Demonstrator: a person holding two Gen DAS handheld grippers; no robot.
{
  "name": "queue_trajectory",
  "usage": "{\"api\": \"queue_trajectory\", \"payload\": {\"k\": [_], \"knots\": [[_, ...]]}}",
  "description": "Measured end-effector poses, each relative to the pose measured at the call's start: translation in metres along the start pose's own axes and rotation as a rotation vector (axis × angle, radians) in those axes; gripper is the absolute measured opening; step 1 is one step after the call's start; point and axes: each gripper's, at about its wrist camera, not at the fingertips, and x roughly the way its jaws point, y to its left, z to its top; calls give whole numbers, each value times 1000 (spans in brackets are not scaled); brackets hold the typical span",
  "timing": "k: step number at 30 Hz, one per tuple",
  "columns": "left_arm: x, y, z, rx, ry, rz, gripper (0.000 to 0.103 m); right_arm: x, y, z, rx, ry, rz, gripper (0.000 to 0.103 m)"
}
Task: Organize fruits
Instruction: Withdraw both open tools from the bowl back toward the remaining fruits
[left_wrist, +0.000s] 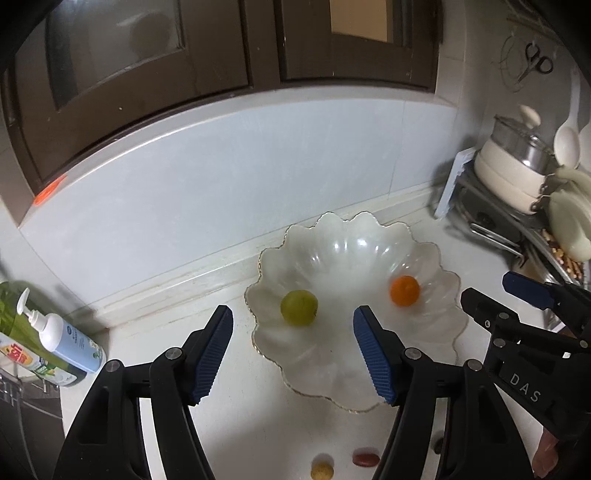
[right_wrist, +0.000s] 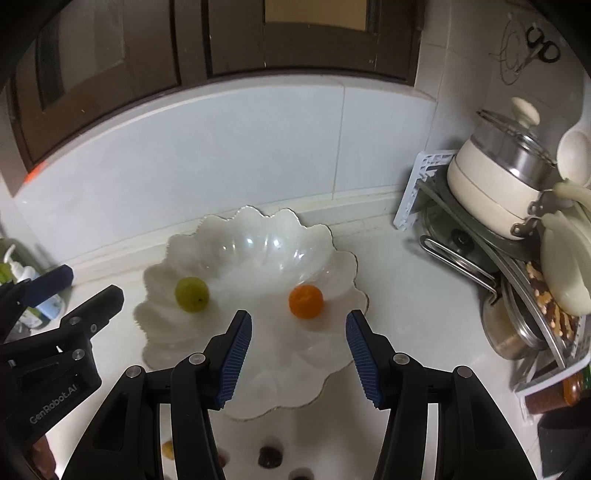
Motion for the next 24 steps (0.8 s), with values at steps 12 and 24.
{"api": "queue_trajectory", "payload": {"k": [12,24], "knots": [[-53,7,-23,-3,-93,-12,72,-47,9,-26,2,-86,9,54],[-96,17,-52,-31,-160,-26,72,-87,24,-55,-6,-177,25,54]]}}
